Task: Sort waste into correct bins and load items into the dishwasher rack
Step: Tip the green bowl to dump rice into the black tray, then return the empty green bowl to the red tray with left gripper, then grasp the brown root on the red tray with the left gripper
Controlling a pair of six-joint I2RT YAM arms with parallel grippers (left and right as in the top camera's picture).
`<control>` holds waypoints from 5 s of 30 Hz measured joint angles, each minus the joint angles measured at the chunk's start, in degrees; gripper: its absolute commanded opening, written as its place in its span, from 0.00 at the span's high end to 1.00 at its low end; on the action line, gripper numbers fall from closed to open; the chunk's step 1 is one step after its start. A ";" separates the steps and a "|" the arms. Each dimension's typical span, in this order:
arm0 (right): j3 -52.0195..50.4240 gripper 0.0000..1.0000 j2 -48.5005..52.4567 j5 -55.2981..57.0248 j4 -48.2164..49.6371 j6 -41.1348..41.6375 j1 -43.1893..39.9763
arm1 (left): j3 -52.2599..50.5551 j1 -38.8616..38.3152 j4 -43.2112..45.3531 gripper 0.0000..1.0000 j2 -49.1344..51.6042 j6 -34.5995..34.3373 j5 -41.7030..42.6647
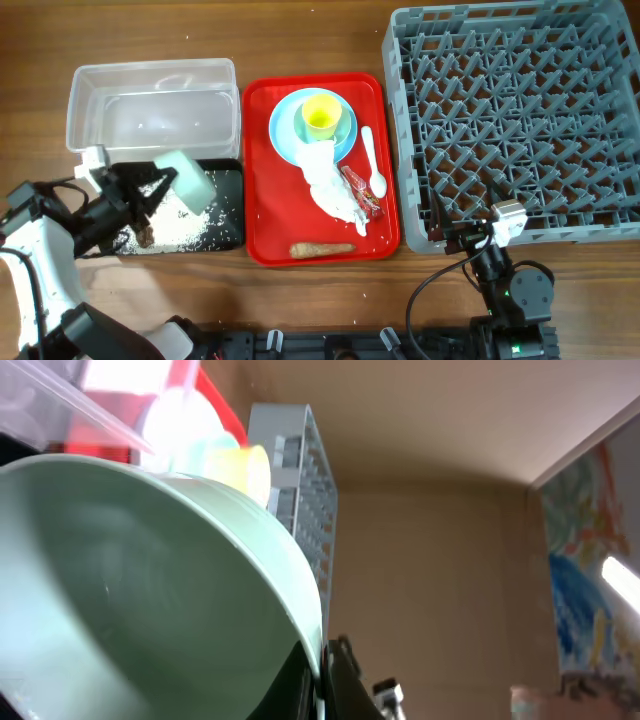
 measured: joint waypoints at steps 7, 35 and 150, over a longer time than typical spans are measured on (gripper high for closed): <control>0.00 0.00 0.00 0.00 0.02 0.00 0.00 | -0.09 -13.99 6.36 0.96 -4.66 -2.95 -5.07; 0.00 0.00 0.00 0.00 0.02 0.00 0.00 | -0.22 -83.19 32.70 0.96 3.91 -42.97 -90.92; 0.00 0.00 0.00 0.00 0.02 0.00 0.00 | 0.15 -91.86 28.89 0.51 15.56 2.32 -79.14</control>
